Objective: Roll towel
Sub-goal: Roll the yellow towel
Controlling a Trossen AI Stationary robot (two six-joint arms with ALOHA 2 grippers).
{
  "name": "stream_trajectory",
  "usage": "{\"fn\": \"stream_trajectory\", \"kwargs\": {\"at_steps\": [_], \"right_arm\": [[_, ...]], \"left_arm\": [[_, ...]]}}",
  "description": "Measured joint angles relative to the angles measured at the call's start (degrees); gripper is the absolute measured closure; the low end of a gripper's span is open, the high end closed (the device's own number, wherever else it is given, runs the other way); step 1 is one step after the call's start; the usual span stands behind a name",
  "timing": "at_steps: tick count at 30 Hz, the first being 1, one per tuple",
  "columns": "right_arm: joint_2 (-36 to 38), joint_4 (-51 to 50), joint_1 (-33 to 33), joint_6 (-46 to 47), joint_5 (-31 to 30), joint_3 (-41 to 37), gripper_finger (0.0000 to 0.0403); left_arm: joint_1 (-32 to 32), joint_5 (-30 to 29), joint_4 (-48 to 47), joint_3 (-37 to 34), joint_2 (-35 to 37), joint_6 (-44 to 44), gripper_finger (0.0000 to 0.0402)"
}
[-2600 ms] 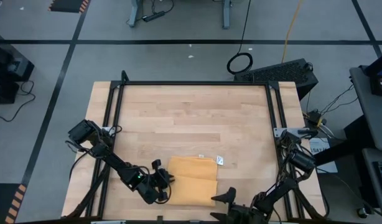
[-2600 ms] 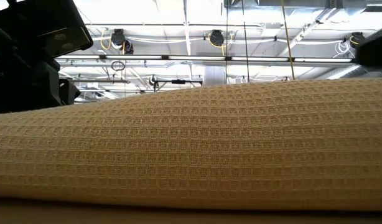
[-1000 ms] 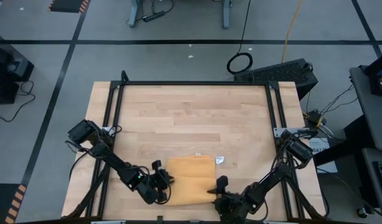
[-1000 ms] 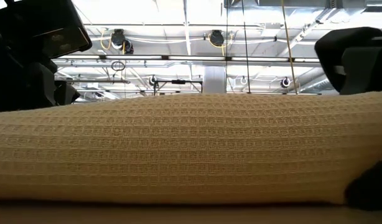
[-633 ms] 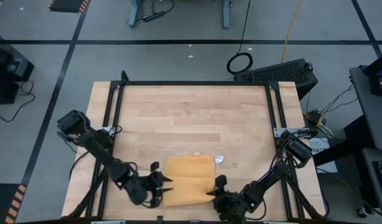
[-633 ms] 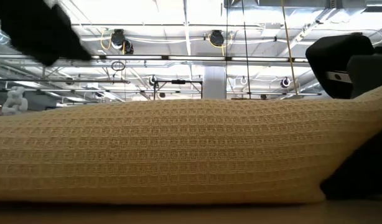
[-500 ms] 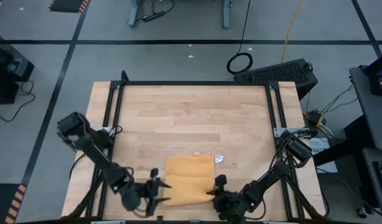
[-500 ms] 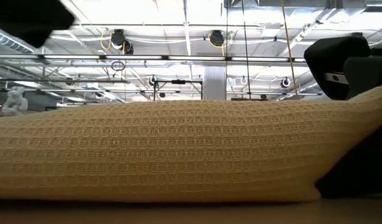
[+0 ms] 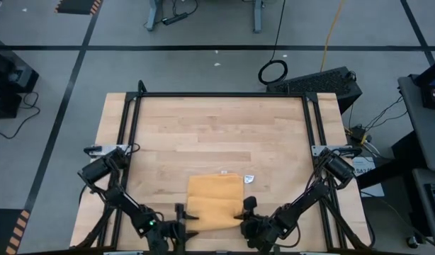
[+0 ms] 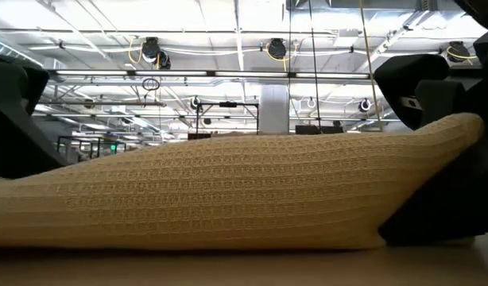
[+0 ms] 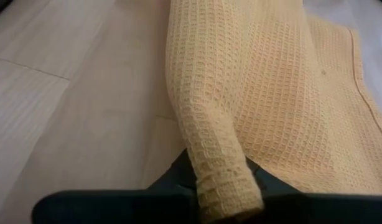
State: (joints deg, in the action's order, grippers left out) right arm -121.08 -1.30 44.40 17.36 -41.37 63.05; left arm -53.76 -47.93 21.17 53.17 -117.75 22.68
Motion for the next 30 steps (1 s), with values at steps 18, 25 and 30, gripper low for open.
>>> {"fn": "stream_trajectory", "kwargs": {"at_steps": [18, 25, 30], "right_arm": [[4.42, -2.87, -0.91, 0.28, 3.14, -0.39, 0.0378], [9.01, -5.53, -3.72, 3.04, 11.82, -0.26, 0.0379], [12.62, -5.98, -6.53, 2.28, 17.61, -0.15, 0.0379]], "left_arm": [[2.10, 1.51, -12.38, 2.58, 3.03, 6.30, 0.0377], [3.48, 6.11, -16.60, 2.60, 14.84, 13.04, 0.0366], [4.07, 9.38, -22.82, 2.60, 20.72, 19.50, 0.0365]]}}
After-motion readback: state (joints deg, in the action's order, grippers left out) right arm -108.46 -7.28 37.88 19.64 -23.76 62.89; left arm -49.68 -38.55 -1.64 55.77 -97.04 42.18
